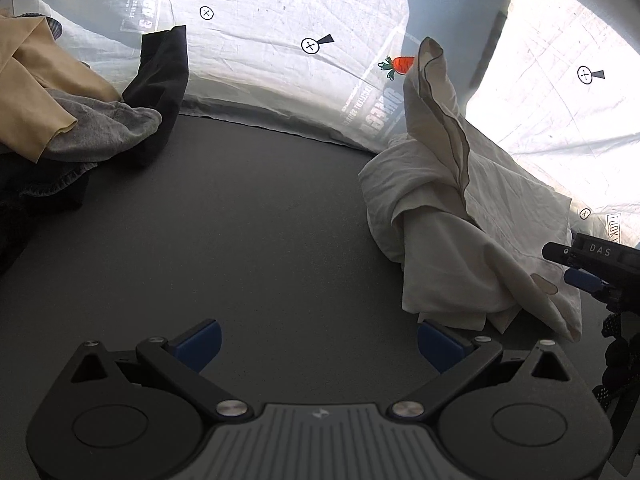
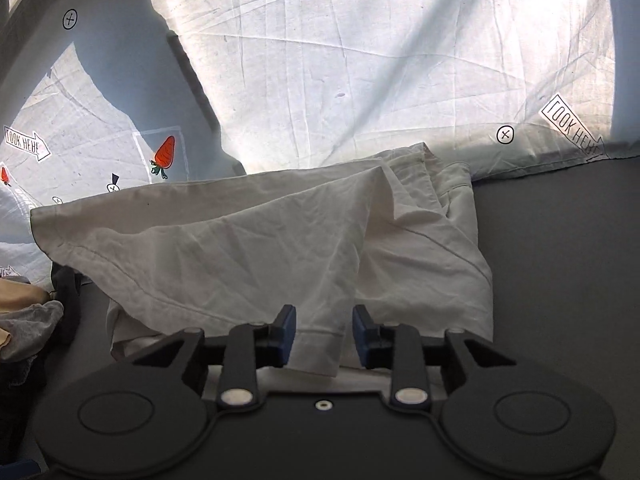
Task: Fold clothes
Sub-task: 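Reach into the white pile and pinch the shirt fabric with the right tool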
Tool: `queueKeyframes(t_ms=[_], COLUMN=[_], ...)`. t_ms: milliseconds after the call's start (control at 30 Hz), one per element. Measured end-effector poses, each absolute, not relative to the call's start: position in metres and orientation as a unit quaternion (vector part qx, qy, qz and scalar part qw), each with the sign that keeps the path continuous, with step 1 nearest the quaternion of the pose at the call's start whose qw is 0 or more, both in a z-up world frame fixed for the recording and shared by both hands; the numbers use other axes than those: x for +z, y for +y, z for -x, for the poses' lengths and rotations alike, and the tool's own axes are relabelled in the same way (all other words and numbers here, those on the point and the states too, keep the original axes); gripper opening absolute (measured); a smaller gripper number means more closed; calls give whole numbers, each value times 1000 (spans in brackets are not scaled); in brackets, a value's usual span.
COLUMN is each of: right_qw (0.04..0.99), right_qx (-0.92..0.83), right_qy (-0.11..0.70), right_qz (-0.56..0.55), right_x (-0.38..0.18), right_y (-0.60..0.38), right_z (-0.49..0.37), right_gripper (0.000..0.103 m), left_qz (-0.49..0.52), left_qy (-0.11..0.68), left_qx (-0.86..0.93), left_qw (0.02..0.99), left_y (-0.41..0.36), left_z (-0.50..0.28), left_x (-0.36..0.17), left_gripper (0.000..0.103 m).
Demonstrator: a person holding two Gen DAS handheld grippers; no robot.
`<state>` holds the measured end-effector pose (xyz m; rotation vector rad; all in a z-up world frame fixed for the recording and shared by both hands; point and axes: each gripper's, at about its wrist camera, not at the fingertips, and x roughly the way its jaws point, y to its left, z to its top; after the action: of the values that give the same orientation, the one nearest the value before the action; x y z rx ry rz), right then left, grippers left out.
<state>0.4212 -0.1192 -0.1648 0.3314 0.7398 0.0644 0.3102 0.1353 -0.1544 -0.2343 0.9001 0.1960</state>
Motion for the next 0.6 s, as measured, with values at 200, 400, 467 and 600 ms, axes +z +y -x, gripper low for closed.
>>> queueKeyframes(t_ms=[200,400,467,600], right_qw=[867,822,839,870], right_qx=[93,90,66,-12], right_qy=[402,367,346,316], right_qz=[-279,-426,-415,-379], right_x=[-196,-196,-182,-158], right_y=[-130,-183,-212,-293], right_z=[-441,-405,-379,-320], right_gripper=[47,4,4,4], left_qz=[107,146,162,162], left_qy=[415,407,408,409], left_qx=[111,152,156,167], left_qw=[897,889,885,883], left_y=[129,112,105,79], left_z=[-300,-261,-244,-217], left_x=[-137,-117,-116,-115], left_gripper=[103,103,103,103])
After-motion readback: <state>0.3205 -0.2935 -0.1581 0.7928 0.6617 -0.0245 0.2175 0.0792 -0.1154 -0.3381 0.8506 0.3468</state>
